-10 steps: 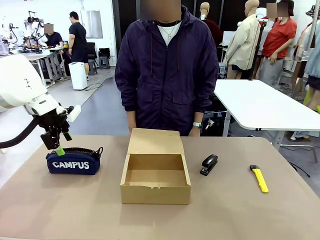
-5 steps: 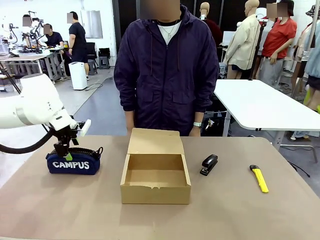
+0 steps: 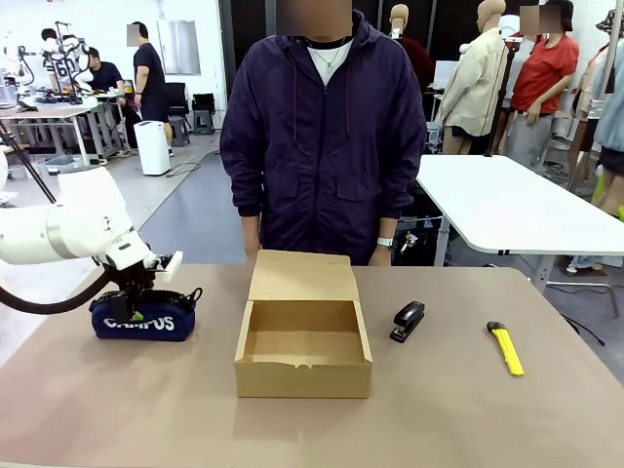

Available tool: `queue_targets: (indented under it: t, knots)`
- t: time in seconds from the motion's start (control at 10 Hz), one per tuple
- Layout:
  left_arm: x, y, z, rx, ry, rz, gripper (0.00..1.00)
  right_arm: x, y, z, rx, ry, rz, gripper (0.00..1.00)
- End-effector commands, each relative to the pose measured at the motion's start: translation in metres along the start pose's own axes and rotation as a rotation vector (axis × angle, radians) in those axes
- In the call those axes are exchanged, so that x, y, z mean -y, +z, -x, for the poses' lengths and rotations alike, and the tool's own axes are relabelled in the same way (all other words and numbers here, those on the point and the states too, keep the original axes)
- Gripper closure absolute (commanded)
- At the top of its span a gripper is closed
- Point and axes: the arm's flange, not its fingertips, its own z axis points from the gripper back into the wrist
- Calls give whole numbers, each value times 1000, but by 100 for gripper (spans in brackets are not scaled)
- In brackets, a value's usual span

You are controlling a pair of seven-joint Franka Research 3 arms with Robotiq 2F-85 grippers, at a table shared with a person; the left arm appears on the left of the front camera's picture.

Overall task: Pack the items into the box.
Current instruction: Pick up the item indicated by the person and place it inside the Mailer Box.

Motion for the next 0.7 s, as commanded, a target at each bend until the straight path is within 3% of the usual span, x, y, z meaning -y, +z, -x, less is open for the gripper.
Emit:
queue_targets:
  t: [0.0, 0.1, 0.2, 0.6]
  knots:
    - [-8, 3, 1, 30, -13, 35, 0, 0, 0, -1, 2, 12, -12, 0]
    - [-9, 2, 0, 39, -10, 50, 59, 0, 0, -1, 2, 12, -12, 0]
    - [-9, 1, 0, 49, -1, 61, 100, 0, 0, -1, 2, 12, -12, 0]
    - [-8, 1, 0, 42, 13, 74, 100, 0, 0, -1, 2, 12, -12, 0]
